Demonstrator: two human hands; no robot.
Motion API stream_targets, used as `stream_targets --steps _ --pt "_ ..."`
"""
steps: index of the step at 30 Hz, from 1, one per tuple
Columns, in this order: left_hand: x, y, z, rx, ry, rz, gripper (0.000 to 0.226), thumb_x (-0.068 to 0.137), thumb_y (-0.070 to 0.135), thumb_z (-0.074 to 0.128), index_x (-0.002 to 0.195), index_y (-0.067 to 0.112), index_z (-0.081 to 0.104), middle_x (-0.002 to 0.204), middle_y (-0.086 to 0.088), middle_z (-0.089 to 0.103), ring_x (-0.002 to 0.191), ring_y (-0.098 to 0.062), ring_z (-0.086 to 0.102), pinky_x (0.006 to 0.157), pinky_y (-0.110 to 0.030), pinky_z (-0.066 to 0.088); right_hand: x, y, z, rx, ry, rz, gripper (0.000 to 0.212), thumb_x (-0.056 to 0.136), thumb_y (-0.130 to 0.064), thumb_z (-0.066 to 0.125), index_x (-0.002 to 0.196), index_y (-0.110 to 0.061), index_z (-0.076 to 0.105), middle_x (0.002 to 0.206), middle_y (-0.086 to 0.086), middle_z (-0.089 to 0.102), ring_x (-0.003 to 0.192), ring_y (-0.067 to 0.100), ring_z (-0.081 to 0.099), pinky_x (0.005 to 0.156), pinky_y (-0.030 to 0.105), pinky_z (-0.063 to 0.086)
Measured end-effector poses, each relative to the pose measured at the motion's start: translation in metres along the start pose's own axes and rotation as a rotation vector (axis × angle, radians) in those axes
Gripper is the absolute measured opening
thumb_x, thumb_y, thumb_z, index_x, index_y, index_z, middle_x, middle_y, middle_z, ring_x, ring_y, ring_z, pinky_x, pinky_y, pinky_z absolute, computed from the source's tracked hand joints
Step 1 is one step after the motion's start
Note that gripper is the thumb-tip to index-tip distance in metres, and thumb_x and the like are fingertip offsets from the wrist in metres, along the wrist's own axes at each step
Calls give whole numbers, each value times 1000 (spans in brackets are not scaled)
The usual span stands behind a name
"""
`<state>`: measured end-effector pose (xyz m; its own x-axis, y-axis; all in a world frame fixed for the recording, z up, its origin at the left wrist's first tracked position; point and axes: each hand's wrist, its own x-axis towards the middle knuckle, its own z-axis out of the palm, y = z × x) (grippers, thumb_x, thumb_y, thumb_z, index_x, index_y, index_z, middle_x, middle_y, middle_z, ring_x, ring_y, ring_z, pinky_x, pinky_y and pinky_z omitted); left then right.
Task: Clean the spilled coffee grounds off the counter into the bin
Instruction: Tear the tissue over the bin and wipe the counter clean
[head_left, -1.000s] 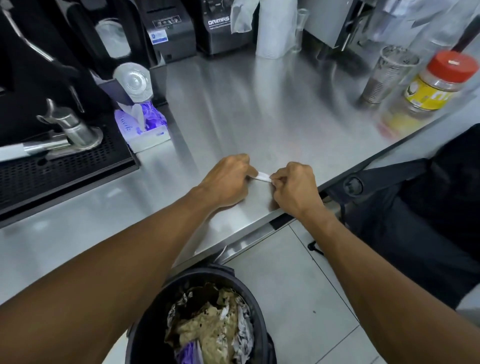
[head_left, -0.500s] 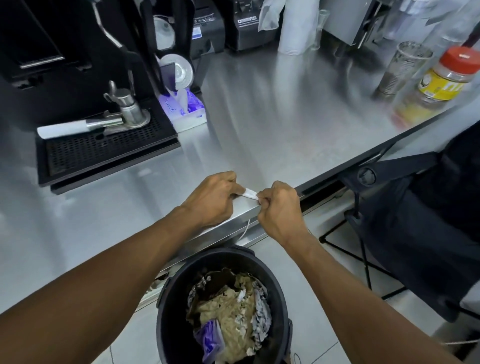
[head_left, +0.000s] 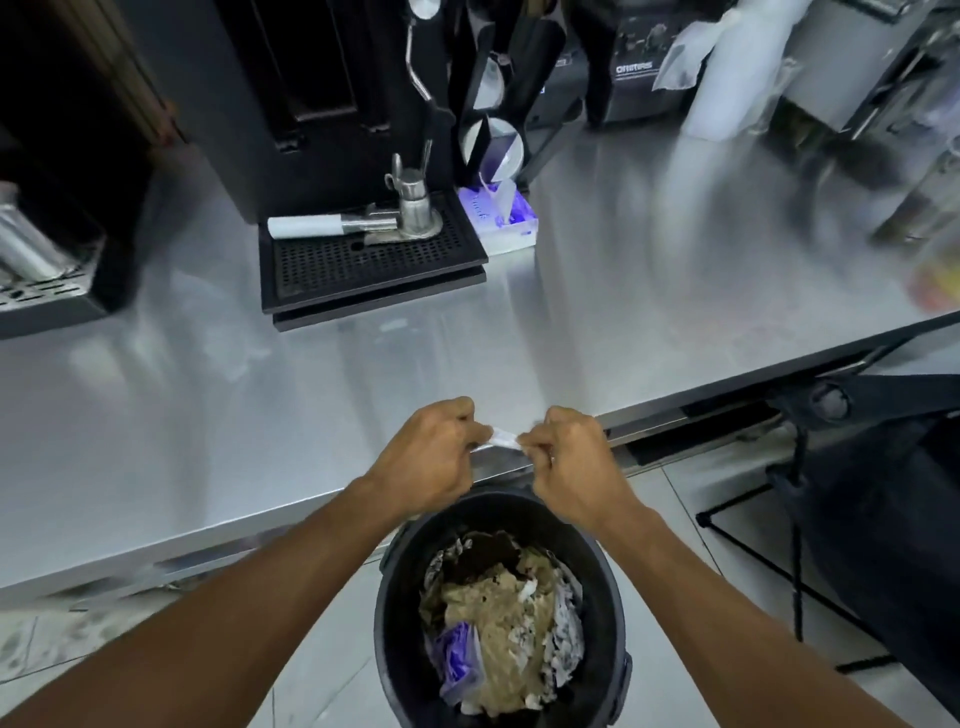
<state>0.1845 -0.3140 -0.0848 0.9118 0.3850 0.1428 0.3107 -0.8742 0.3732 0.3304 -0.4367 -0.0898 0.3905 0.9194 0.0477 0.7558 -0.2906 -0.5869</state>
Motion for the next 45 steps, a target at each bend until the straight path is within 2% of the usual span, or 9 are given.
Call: stream_targets --steps 4,7,11,15,20,27,34,40,45 --pt "-18 0 -15 -2 -28 14 36 73 5 47 92 14 77 77 -1 59 72 -18 59 62 -35 54 -8 -9 0 58 -114 5 22 86 -2 59 89 -14 78 80 -3 56 73 11 55 66 18 48" --pt "9 -9 -20 37 53 44 23 80 6 57 91 14 76 78 0 58 72 -17 55 60 -31 51 6 -11 -8 136 77 36 20 85 3 62 91 -8 77 80 0 57 71 10 58 67 15 52" --pt "75 -13 -9 133 78 122 21 76 2 71 92 14 73 83 1 58 81 -18 56 63 -31 52 33 -1 -19 45 326 144 15 83 1 64 91 -4 76 78 2 55 64 12 53 60 7 38" --pt "136 -5 15 169 40 201 18 68 -3 73 80 11 69 80 -1 57 80 -21 56 57 -33 50 50 27 -30 24 449 266 13 80 8 64 82 0 74 75 8 57 61 17 49 61 21 39" --pt "191 -1 41 179 55 284 13 78 -4 67 87 5 71 82 -6 59 82 -25 56 60 -35 51 81 73 -48 -47 491 311 13 77 9 63 72 1 72 66 9 52 61 22 43 59 26 34" --pt "220 -32 30 231 3 161 30 80 1 57 105 10 71 92 -2 64 93 -23 54 71 -35 51 143 86 -45 27 354 252 16 77 7 57 70 2 71 70 15 61 60 27 53 57 26 39" --pt "155 -92 -9 254 59 -72 25 88 10 56 107 14 72 93 -1 61 90 -23 56 74 -36 51 191 31 -8 -4 96 4 20 80 6 57 85 -2 75 88 16 64 85 31 59 77 35 50" --pt "89 -100 -15 218 122 -202 25 88 13 55 104 13 75 85 -2 59 82 -25 56 66 -40 53 184 9 6 -15 -84 -247 23 82 4 59 87 -8 78 76 7 57 72 23 55 64 27 42" --pt "40 -81 -13 167 133 -225 24 85 8 59 101 12 76 81 -2 60 76 -24 58 65 -41 54 146 2 13 8 -145 -374 20 83 3 65 90 -8 79 76 8 62 71 21 57 67 32 52"
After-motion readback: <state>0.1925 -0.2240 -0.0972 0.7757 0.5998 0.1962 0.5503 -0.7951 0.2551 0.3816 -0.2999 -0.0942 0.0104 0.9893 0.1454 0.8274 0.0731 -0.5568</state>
